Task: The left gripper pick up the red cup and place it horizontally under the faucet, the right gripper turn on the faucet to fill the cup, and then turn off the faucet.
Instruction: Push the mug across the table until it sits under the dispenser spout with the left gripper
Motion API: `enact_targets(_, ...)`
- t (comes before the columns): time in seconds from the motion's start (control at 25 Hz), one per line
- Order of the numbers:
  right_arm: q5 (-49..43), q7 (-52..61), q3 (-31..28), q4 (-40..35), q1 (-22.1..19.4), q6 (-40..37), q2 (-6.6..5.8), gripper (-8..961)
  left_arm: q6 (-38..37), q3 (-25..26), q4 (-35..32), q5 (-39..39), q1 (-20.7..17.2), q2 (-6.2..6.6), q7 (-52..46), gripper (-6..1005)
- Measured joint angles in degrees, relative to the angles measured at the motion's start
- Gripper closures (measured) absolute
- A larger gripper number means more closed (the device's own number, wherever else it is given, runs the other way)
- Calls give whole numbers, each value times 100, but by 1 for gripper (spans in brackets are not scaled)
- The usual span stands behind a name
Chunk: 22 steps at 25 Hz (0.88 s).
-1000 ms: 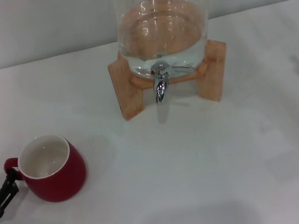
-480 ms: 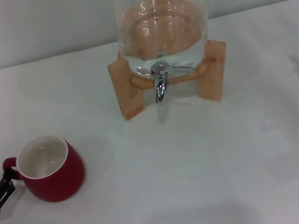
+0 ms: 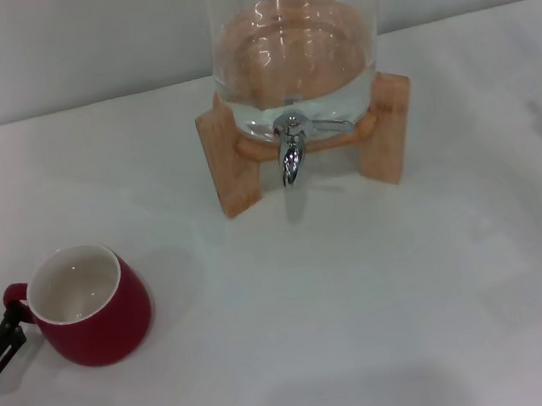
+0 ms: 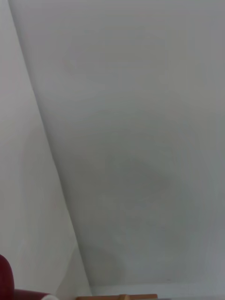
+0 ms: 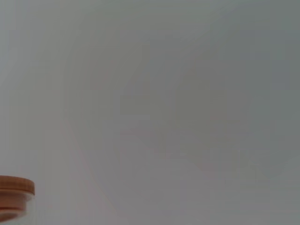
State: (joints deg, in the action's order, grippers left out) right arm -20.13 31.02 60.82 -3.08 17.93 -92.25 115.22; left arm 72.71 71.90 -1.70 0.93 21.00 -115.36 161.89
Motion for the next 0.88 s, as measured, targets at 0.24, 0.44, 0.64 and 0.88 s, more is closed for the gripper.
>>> enact_targets(0.24, 0, 0, 0, 0, 0, 5, 0, 156, -61, -1, 28, 22, 15, 5, 0, 124)
enact_targets(0.44, 0, 0, 0, 0, 2, 6, 0, 156, -59, -62, 34, 26, 40, 5, 0, 124)
enact_targets(0.64, 0, 0, 0, 0, 15, 9, 0, 156, -65, -81, 40, 32, 87, 19, 0, 124)
enact_targets(0.88, 0, 0, 0, 0, 14, 17, 0, 156, -65, -80, 32, 43, 132, 39, 0, 124)
